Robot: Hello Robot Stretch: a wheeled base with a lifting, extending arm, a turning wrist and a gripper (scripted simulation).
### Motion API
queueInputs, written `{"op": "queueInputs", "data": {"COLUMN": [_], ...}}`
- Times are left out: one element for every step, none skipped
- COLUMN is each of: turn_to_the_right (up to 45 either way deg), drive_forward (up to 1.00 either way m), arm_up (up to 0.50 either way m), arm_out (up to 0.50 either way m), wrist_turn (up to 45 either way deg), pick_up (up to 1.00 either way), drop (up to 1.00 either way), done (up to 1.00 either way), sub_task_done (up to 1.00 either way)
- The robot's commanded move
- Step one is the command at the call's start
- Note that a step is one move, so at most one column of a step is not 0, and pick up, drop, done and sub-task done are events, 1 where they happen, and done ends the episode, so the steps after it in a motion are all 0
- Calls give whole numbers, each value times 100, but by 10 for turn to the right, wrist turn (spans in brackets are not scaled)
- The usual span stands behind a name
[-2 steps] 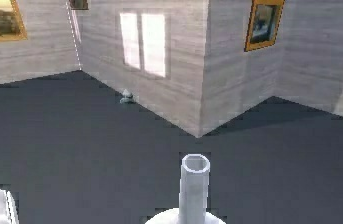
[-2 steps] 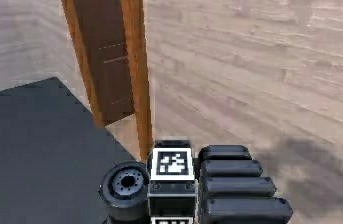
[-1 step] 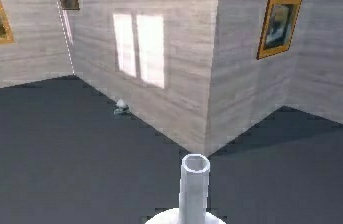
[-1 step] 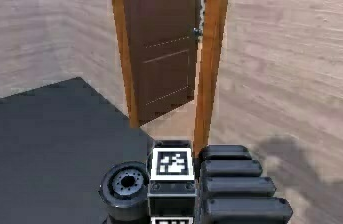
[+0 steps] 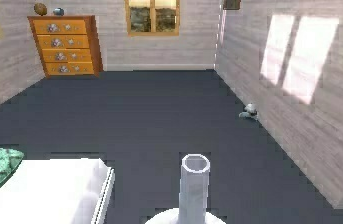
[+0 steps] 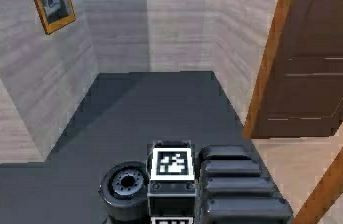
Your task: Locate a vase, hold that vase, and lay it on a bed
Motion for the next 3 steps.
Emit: {"op": "queueInputs", "data": {"turn_to_the_right": [0,-60,0], "drive_forward": [100,0,60], "arm_up": [0,0,0], "arm_out": [0,0,0], "wrist_turn": [0,0,0], "pick_up": [0,0,0], "drop": [0,0,0], "done": [0,0,0], "sub_task_done": [0,0,0]}}
